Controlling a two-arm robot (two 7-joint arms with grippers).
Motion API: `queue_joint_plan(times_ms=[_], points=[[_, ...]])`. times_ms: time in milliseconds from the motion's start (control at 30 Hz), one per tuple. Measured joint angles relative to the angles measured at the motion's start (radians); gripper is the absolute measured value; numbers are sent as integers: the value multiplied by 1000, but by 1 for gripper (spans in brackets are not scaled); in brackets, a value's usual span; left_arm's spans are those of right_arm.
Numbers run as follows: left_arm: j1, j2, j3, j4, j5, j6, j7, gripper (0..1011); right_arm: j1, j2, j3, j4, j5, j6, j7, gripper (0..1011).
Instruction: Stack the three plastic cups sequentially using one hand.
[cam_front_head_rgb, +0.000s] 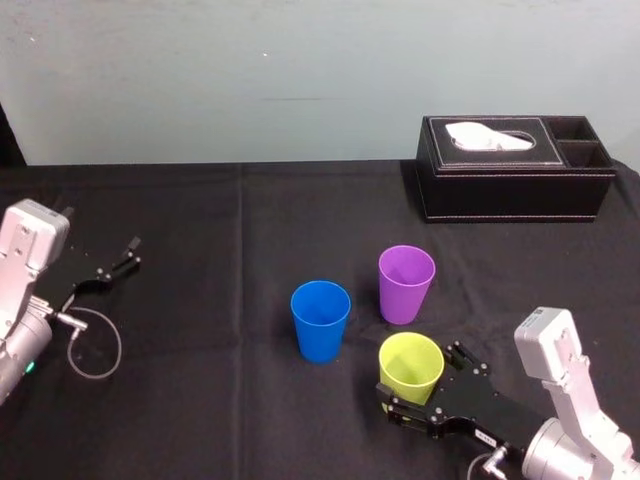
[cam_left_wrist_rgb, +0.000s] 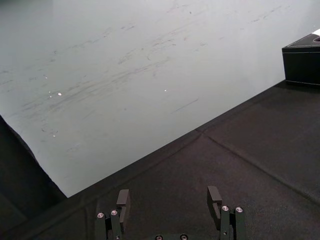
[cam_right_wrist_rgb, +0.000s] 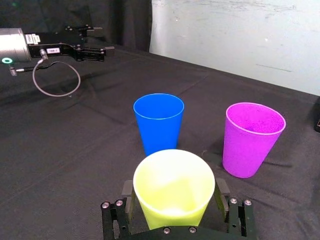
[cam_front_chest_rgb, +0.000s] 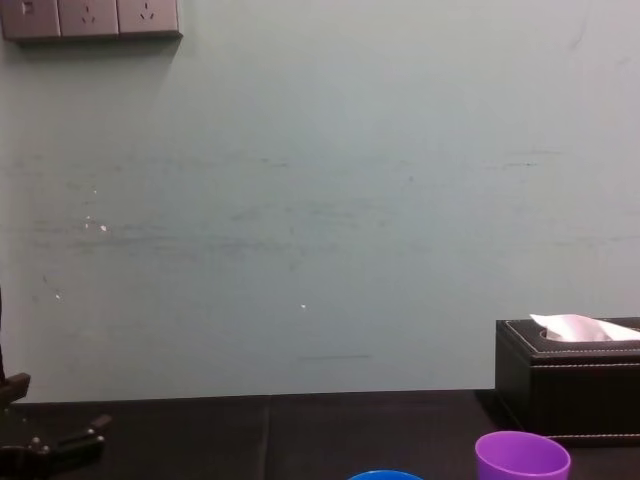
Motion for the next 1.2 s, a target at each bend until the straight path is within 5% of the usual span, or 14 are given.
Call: queue_joint_plan(times_ms=[467,1200], points=[[0,0,0,0,0,0,0,1010,-3,1,3,-2,4,-3,0,767],[0,0,0,0,0,0,0,1010,-5,2,5,-3,6,-5,1,736]])
